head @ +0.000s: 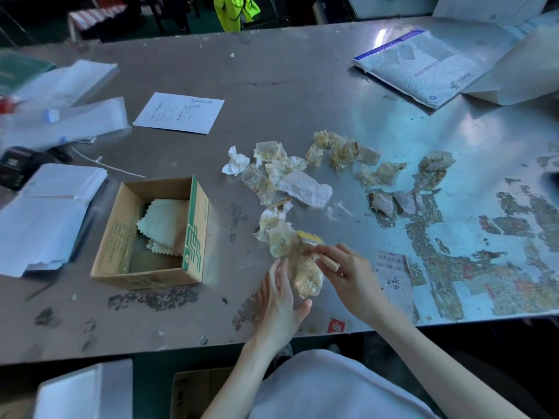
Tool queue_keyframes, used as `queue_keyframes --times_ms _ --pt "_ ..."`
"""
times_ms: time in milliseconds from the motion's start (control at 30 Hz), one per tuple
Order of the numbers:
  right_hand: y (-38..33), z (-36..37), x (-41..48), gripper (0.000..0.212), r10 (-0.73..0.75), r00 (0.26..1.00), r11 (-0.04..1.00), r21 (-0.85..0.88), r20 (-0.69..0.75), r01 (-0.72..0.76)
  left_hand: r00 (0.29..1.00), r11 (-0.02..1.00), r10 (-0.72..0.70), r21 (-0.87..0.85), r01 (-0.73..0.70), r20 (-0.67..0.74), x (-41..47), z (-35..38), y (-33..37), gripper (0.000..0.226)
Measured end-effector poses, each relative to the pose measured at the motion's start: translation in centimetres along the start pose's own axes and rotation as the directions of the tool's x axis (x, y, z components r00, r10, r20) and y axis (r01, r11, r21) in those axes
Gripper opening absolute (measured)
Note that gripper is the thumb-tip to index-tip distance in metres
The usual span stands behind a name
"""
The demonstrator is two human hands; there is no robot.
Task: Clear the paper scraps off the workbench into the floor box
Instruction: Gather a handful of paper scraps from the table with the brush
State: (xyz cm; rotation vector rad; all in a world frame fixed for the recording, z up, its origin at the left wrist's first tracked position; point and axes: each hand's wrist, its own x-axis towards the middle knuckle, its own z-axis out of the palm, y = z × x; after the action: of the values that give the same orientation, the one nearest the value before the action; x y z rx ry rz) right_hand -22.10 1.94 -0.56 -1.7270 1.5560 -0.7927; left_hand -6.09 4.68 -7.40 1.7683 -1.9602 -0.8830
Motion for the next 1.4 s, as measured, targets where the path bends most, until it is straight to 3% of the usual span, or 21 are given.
queue_keyframes --times_ms 133,267,567,833,967,1100,1267,1400 --pt "-0.4 -0.2 -0.4 0.015 -0.009 1.0 0.998 0.056 0.024 0.008 0.999 0.998 -0.037 0.051 0.038 -0.023 0.1 0.3 0.1 0.094" --pt "-0.5 -1.2 -0.2 0.016 0.021 0.998 0.994 0.11 -0.056 -0.015 0.999 0.997 -0.039 0.057 0.041 -0.035 0.3 0.4 0.2 0.091" --pt "-0.1 -3.5 -0.1 0.011 0.155 0.962 0.983 0.133 -0.224 -0.127 0.994 0.992 0.065 -0.105 -0.074 -0.088 0.5 -0.1 -0.1 0.087" --pt "-0.4 -2.3 -0.6 0.011 0.17 0.977 0.97 0.196 -0.127 -0.143 0.999 0.993 0.051 0.104 -0.049 -0.011 2.6 -1.1 -0.3 0.093" --pt "-0.5 -1.9 -0.5 0.014 0.149 0.987 0.97 0.2 -0.058 -0.134 0.998 0.997 0.054 0.058 -0.053 -0.021 2.9 -1.4 -0.5 0.089" --pt "-0.9 -2.5 0.1 0.017 0.134 0.981 0.972 0.214 -0.139 -0.102 0.994 0.996 0.084 0.023 -0.083 -0.066 2.7 -1.3 -0.8 0.078" --pt "-1.7 -3.5 2.0 0.011 0.097 0.979 0.969 0.243 -0.18 -0.051 0.998 0.997 0.026 0.074 -0.022 -0.058 2.5 -0.9 -1.2 0.075" --pt "-2.1 -3.3 4.5 0.017 0.017 0.994 0.99 0.142 -0.106 -0.002 0.999 0.997 0.011 0.078 -0.008 -0.044 2.6 -0.9 -1.1 0.076"
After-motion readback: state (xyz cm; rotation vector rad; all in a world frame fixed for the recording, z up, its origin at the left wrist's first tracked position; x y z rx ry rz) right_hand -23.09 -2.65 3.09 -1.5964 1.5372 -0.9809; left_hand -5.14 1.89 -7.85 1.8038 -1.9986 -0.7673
